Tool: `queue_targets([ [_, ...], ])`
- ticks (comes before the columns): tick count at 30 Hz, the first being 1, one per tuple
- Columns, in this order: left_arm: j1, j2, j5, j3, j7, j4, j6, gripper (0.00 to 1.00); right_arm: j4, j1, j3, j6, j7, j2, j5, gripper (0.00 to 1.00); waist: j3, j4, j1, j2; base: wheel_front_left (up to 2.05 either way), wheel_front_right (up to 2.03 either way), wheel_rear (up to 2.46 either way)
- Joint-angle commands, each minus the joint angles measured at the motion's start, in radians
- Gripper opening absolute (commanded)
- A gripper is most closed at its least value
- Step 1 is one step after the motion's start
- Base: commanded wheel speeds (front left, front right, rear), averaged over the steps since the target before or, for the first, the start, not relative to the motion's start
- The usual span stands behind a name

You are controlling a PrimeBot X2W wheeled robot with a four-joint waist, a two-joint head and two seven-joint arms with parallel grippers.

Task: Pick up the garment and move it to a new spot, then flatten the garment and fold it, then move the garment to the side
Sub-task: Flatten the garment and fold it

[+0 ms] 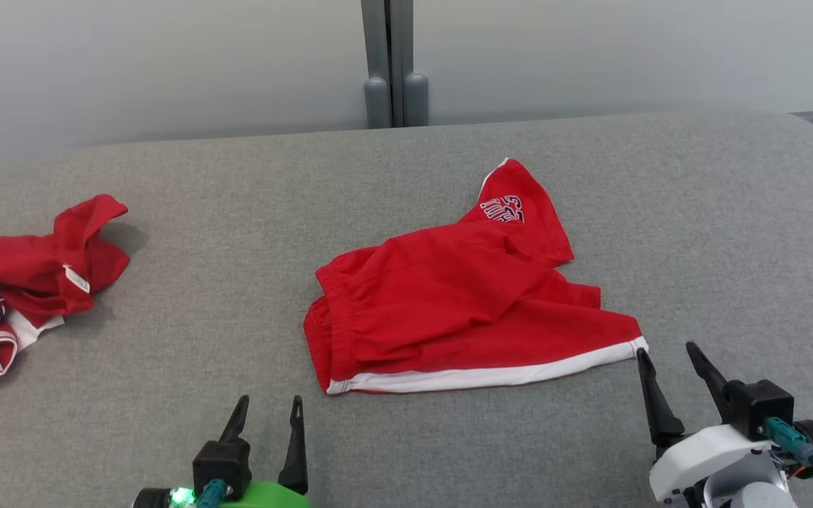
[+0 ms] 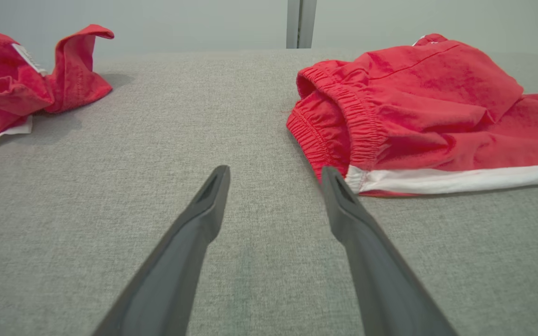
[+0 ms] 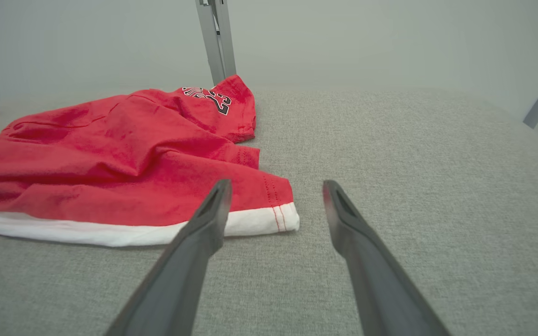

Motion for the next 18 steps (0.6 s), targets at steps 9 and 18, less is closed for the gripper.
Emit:
queue_targets([
  [9, -0.105, 0.004, -0.028, -0.067, 0.0, 0.061, -0.062, 1.0, 0.01, -0.07, 0.008, -0.001, 0.0, -0.003, -0.002, 1.0, 0.133, -0.02, 0.0, 0.0, 0.0, 0.0, 0.0],
  [18, -0.144, 0.004, -0.039, -0.1, 0.0, 0.081, -0.083, 1.0, 0.027, -0.099, 0.007, -0.001, 0.0, -0.003, -0.006, 1.0, 0.181, -0.033, 0.0, 0.0, 0.0, 0.0, 0.0],
])
